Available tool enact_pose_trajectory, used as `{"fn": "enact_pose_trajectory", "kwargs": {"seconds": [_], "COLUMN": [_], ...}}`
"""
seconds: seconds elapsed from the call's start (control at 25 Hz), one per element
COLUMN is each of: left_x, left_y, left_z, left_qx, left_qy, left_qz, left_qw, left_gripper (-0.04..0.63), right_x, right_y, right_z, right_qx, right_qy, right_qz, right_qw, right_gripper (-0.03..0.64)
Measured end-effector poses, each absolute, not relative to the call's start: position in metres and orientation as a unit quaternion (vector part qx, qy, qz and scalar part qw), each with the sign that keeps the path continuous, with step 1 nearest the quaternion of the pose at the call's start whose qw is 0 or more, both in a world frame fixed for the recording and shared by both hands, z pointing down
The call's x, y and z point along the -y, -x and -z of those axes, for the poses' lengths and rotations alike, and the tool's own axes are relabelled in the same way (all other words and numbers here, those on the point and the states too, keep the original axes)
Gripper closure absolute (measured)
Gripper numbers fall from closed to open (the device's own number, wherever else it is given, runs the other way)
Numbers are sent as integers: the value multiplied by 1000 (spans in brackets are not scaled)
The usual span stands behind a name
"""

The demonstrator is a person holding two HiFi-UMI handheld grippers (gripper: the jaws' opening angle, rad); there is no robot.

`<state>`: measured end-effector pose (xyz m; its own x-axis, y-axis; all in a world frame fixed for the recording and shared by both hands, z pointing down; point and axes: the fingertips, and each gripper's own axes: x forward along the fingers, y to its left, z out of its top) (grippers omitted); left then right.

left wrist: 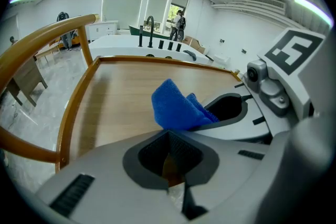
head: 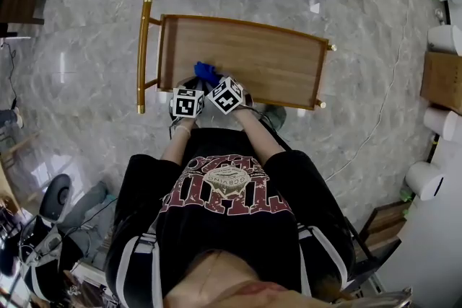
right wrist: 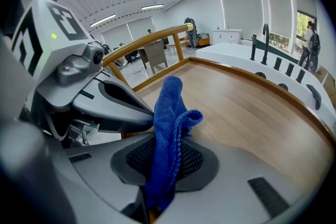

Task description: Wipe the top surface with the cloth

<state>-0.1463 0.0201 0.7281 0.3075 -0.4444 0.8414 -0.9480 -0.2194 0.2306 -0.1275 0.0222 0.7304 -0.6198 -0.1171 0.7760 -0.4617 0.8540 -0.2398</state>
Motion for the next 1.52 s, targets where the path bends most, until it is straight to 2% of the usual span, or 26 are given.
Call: {"fn": "enact_pose_trajectory", "kwargs": {"seconds": [1.52], "left_x": [6], "left_y": [39], "left_z": [-735], "left_qx": [352], "left_qy": [-789], "left_qz": [-374], "left_qw": [339], "left_gripper": [549], "right_x": [0], "right_y": [13], "right_z": [-733], "right_qx": [829], "right_qy": [-314], "right_qz": [-288], "right_qw": [364], "right_gripper": [531]}}
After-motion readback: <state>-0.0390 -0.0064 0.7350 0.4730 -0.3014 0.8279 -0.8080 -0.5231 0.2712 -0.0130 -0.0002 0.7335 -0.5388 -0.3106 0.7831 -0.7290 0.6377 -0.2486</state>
